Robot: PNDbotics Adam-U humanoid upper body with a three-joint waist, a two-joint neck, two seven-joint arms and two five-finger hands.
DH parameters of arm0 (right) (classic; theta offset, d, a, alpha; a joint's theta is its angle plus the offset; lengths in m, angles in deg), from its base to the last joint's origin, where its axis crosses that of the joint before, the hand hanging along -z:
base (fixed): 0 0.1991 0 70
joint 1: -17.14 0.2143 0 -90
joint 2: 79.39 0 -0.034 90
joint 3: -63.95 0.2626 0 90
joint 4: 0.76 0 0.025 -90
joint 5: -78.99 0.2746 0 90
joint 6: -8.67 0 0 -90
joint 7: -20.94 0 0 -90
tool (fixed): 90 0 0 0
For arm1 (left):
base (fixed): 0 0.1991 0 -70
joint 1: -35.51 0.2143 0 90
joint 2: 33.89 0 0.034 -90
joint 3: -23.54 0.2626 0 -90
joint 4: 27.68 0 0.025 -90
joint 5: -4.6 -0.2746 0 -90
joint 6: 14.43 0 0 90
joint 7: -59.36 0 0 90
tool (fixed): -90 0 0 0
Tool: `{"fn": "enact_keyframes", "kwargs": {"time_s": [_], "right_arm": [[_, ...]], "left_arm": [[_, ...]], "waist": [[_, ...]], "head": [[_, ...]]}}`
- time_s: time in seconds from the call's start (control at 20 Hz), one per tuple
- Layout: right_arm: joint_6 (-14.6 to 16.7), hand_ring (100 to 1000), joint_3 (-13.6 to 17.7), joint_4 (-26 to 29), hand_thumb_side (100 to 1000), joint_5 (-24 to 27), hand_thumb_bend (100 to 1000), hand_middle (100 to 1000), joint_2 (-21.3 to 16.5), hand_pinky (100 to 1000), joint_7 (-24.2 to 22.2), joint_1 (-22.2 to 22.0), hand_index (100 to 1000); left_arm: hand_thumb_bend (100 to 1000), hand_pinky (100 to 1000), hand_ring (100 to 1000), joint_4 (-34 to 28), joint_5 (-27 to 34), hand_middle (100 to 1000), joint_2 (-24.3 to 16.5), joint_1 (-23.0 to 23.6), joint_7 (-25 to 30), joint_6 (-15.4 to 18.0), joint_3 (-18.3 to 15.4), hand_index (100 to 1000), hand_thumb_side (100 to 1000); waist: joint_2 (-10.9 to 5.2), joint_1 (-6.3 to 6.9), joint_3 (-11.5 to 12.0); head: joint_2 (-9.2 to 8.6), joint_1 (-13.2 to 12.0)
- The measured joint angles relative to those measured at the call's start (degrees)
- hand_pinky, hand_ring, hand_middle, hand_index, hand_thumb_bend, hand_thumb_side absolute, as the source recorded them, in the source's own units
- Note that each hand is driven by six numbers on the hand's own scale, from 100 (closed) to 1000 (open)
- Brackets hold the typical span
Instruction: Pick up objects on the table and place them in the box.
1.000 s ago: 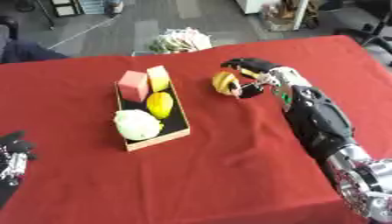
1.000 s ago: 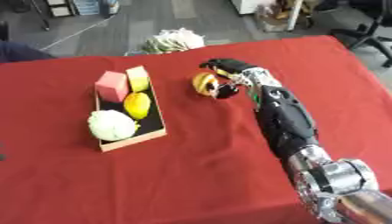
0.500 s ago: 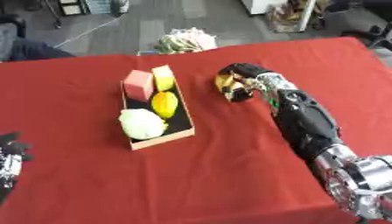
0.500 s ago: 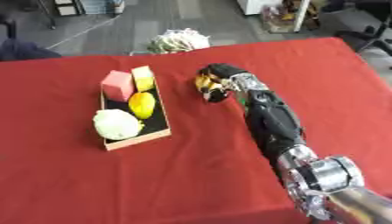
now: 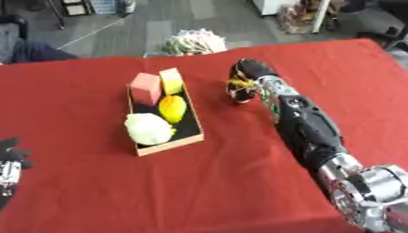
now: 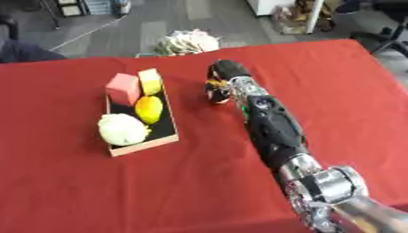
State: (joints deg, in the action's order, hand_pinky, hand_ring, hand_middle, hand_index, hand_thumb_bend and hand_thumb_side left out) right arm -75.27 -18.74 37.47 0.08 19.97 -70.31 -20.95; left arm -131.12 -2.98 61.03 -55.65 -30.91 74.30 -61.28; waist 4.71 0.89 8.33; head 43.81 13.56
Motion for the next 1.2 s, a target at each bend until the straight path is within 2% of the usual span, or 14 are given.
{"fn": "enact_keyframes", "kwargs": {"time_s": [0.15, 0.35, 0.5, 0.7, 0.85, 0.95, 1.0, 1.15, 1.2], "right_arm": [[1.08, 224, -1.66, 3.35, 119, 2.58, 100, 212, 0.80, 110, 2.54, 0.23, 392], [4.06, 234, -5.78, 7.21, 136, 6.19, 100, 216, 2.87, 122, 4.04, 1.37, 401], [6.71, 258, -9.34, 8.43, 139, 8.93, 100, 229, 5.48, 149, 2.79, 1.65, 413], [11.31, 333, -12.97, 8.62, 149, 14.43, 100, 280, 8.05, 235, -0.54, 2.04, 466], [13.63, 473, -14.27, 7.94, 148, 17.42, 100, 433, 8.90, 383, -3.22, 2.04, 622], [14.45, 550, -14.78, 7.76, 153, 17.37, 100, 530, 9.37, 475, -4.35, 2.04, 727], [14.83, 621, -14.92, 7.68, 156, 16.83, 100, 606, 9.45, 546, -4.76, 2.03, 793], [16.00, 768, -15.07, 7.56, 153, 14.74, 100, 747, 9.52, 676, -5.91, 2.03, 874], [16.44, 788, -15.05, 7.44, 152, 14.29, 100, 769, 9.52, 698, -6.40, 2.03, 885]], "left_arm": [[100, 795, 593, 0.00, 0.01, 596, 0.00, -0.04, -0.01, -0.01, -0.01, 818, 627], [100, 794, 592, 0.00, 0.03, 596, 0.00, -0.27, -0.01, -0.01, 0.00, 818, 626], [100, 794, 592, 0.00, 0.16, 595, 0.00, -0.37, 0.00, 0.00, 0.02, 818, 624], [100, 795, 592, 0.00, 0.26, 594, 0.00, -0.38, 0.04, -0.01, 0.29, 818, 624], [100, 794, 591, -0.01, 0.34, 594, 0.00, -0.39, 0.14, -0.07, 0.33, 818, 626], [100, 794, 591, -0.01, 0.44, 594, 0.01, -0.40, 0.23, -0.03, 0.33, 818, 626], [100, 795, 591, -0.01, 0.46, 593, 0.01, -0.42, 0.25, -0.02, 0.33, 818, 627], [100, 795, 591, -0.01, 0.47, 593, 0.01, -0.42, 0.28, 0.01, 0.33, 818, 628], [100, 795, 591, -0.01, 0.47, 593, 0.01, -0.42, 0.28, 0.01, 0.33, 818, 629]], "waist": [[0.00, 0.00, -0.09], [0.00, 0.00, 0.16], [0.00, 0.02, 0.66], [0.00, 0.02, 1.71], [0.00, 0.02, 2.27], [0.00, 0.01, 2.40], [0.00, 0.01, 2.49], [-0.01, 0.00, 2.66], [-0.01, 0.00, 2.66]], "head": [[0.00, -0.02], [0.00, 0.06], [0.00, 0.30], [0.00, 0.89], [0.00, 1.23], [0.00, 1.32], [0.00, 1.36], [0.00, 1.41], [0.00, 1.41]]}}
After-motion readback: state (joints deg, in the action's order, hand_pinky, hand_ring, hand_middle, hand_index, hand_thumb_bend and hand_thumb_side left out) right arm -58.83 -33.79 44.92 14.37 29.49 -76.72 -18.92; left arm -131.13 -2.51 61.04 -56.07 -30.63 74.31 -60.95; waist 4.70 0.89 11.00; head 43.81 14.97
